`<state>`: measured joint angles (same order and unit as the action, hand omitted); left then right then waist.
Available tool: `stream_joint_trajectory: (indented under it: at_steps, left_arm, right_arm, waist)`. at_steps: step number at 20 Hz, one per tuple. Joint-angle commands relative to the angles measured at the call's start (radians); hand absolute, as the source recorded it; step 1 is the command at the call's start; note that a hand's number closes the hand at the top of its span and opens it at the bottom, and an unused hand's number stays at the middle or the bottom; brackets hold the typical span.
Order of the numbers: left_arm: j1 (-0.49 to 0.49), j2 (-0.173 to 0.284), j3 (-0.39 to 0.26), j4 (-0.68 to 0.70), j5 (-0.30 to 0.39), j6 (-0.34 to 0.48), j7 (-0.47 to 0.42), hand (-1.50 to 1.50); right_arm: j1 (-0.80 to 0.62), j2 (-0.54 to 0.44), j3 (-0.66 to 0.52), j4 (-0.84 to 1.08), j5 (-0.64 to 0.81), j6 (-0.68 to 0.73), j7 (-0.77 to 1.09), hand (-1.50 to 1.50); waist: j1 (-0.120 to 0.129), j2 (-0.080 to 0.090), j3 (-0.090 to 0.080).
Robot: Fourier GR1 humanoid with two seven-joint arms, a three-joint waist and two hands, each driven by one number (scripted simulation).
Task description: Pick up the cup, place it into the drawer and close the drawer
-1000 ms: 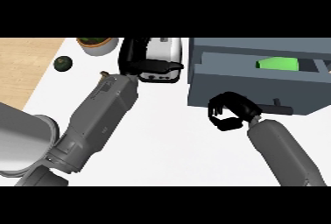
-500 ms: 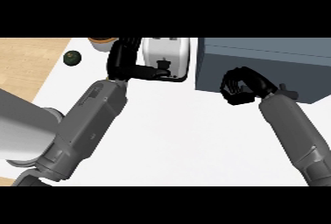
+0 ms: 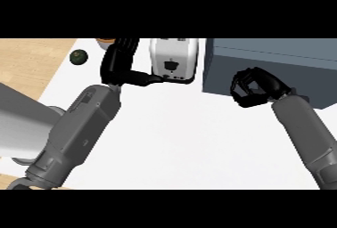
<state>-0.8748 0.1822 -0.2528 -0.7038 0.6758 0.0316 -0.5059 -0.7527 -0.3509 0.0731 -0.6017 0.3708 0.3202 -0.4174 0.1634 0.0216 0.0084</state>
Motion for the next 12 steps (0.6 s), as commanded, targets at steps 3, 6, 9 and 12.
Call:
stream_joint_trajectory:
  at_steps: [3,6,9,12]
  left_arm:
    - [0.037,0.012,-0.007,-0.024,0.000,-0.026,-0.002,-1.50]
    - [0.033,0.001,-0.006,-0.037,0.012,-0.042,0.004,-1.50]
    - [0.037,0.012,-0.008,-0.039,0.009,-0.051,0.007,-1.50]
    - [0.045,0.042,0.003,-0.047,0.014,-0.065,0.013,-1.50]
  right_arm:
    - [-0.167,-0.120,-0.099,0.040,-0.015,-0.068,0.073,1.50]
    - [-0.159,-0.116,-0.110,0.019,-0.037,-0.049,0.079,1.50]
    - [-0.159,-0.136,-0.114,-0.004,-0.050,-0.015,0.090,1.50]
    - [-0.139,-0.152,-0.127,-0.018,-0.071,0.008,0.092,1.50]
  waist:
    - [0.048,0.024,-0.005]
    - [0.057,0.029,-0.005]
    - [0.058,0.031,-0.005]
    - [0.067,0.028,-0.005]
